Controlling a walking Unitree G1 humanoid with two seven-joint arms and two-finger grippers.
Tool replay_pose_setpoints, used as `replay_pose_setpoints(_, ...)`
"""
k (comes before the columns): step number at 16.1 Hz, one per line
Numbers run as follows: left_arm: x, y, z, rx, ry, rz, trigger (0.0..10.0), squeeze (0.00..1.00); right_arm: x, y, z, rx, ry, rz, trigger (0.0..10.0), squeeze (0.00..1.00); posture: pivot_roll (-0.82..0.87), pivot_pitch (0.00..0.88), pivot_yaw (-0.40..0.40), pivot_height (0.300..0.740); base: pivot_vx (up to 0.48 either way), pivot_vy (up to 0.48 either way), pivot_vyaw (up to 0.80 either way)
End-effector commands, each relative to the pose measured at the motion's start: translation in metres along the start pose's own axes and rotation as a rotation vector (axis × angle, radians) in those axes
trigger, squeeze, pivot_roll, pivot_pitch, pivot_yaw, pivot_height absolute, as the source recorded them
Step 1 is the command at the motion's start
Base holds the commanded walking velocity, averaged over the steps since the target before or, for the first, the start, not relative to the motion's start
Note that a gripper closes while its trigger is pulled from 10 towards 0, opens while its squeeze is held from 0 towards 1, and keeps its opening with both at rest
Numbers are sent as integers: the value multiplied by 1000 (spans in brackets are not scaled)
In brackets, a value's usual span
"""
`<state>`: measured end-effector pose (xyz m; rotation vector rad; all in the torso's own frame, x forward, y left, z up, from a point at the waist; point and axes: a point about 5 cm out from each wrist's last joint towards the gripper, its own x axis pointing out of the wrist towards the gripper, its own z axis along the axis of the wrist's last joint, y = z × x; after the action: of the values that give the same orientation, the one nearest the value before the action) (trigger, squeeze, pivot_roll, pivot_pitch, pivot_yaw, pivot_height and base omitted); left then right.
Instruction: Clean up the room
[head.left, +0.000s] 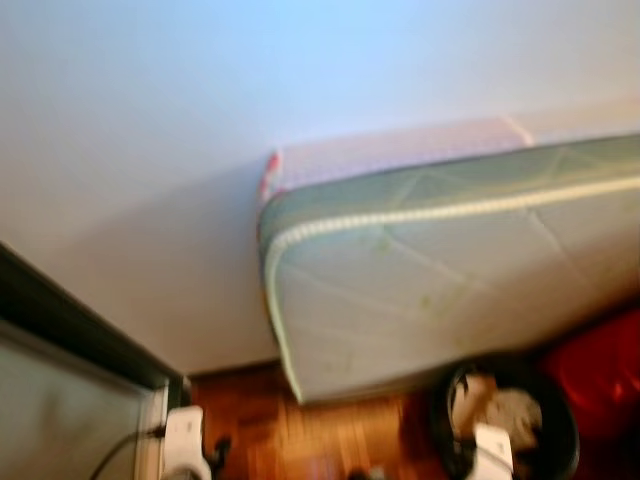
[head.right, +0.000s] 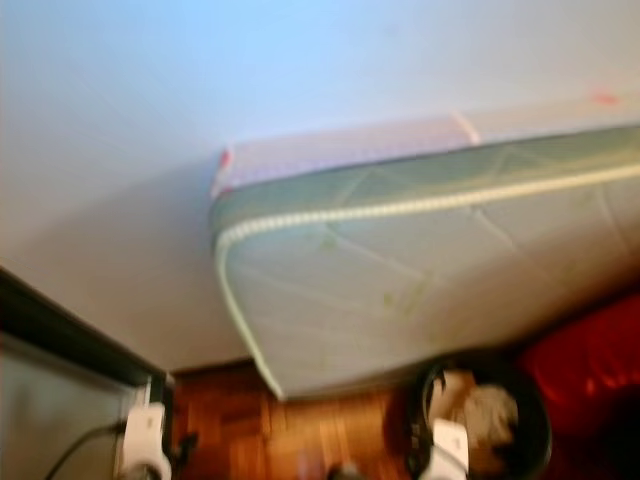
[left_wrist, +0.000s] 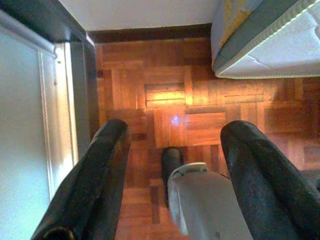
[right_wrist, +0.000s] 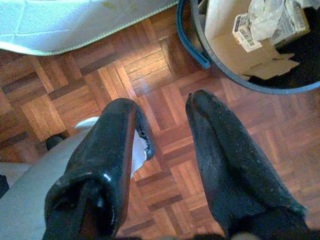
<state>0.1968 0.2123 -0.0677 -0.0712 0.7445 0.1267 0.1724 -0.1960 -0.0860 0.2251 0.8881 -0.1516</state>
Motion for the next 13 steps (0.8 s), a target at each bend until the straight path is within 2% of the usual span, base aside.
replay_pose_setpoints(1, -15, 31, -33, -29, 159, 12, 10000, 0, -1, -31, 17, 1, 54, -17, 10000, 0, 58, 0, -63, 740, 0, 0, -800)
replay_pose_setpoints(4, -11, 9, -34, -27, 164, -9, 10000, 0, -1, -31, 17, -4, 55, -15, 10000, 0, 61, 0, -65, 740, 0, 0, -800)
replay_pose_setpoints(8, -10, 3, -35, -25, 173, -12, 10000, 0, -1, -30, 18, -12, 55, -9, 10000, 0, 60, 0, -64, 740, 0, 0, -797)
replay_pose_setpoints(12, -7, -1, -29, -8, 171, -17, 10000, 0, -1, -30, 20, 3, 38, -9, 10000, 0, 61, 0, -66, 740, 0, 0, 0)
replay_pose_setpoints(13, -5, -1, -26, -7, 168, -18, 10000, 0, -1, -31, 20, -3, 38, -14, 10000, 0, 63, 0, -66, 740, 0, -382, 0)
